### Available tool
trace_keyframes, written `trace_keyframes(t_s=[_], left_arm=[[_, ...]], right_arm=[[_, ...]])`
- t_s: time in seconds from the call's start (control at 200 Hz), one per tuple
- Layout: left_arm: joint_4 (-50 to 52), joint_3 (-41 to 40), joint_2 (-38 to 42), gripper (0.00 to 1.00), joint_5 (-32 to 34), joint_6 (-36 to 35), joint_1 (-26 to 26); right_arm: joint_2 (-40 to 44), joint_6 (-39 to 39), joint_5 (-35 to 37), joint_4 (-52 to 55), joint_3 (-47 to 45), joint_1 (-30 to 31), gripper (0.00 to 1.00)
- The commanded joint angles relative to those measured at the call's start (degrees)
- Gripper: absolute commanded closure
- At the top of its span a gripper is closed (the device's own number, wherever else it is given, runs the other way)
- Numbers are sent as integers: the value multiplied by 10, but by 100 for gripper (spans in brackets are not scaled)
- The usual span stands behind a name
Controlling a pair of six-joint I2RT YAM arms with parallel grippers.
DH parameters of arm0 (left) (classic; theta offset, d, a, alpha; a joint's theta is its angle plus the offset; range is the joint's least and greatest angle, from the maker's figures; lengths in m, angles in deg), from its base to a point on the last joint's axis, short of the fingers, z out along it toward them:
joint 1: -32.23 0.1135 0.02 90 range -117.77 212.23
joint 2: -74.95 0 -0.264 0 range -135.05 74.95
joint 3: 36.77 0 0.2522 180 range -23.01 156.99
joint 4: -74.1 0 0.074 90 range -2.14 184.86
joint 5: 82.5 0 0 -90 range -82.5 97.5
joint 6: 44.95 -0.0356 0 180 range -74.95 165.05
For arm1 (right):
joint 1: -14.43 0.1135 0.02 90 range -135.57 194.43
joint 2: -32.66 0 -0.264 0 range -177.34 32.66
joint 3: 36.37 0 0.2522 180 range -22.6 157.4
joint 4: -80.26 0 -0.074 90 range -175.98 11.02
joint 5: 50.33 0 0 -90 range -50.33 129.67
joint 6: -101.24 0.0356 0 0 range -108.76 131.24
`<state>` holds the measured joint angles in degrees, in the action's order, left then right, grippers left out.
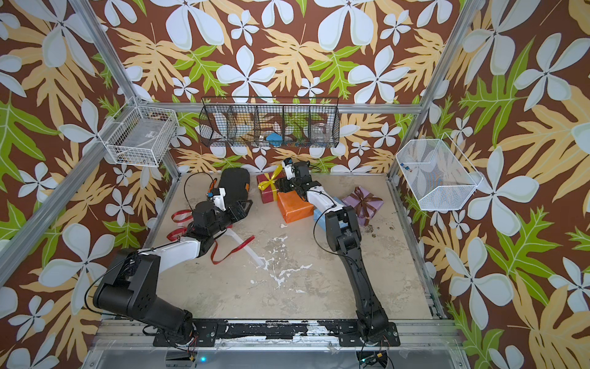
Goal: Untie the ribbon bows on the gift boxes
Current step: Move the gift box to the center of the board.
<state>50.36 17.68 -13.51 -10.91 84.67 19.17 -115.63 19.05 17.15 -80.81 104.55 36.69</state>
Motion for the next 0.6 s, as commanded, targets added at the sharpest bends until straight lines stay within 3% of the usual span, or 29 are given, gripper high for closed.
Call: trace_keyframes(t_s=[0.0, 0.26, 0.495, 0.59], left_arm=[[-2, 1, -2, 0, 3, -7, 3], [25, 1, 1, 0, 40, 0, 16], [86, 36, -6, 0, 110, -7, 30], [99, 42, -6, 0, 136, -13, 39]], right_arm=[[5, -36, -52, 62, -9, 17, 41], [42, -139, -1, 131, -39, 61, 50], [113, -159, -9, 112, -128, 96, 51], [128, -166, -26, 147, -135, 114, 57]])
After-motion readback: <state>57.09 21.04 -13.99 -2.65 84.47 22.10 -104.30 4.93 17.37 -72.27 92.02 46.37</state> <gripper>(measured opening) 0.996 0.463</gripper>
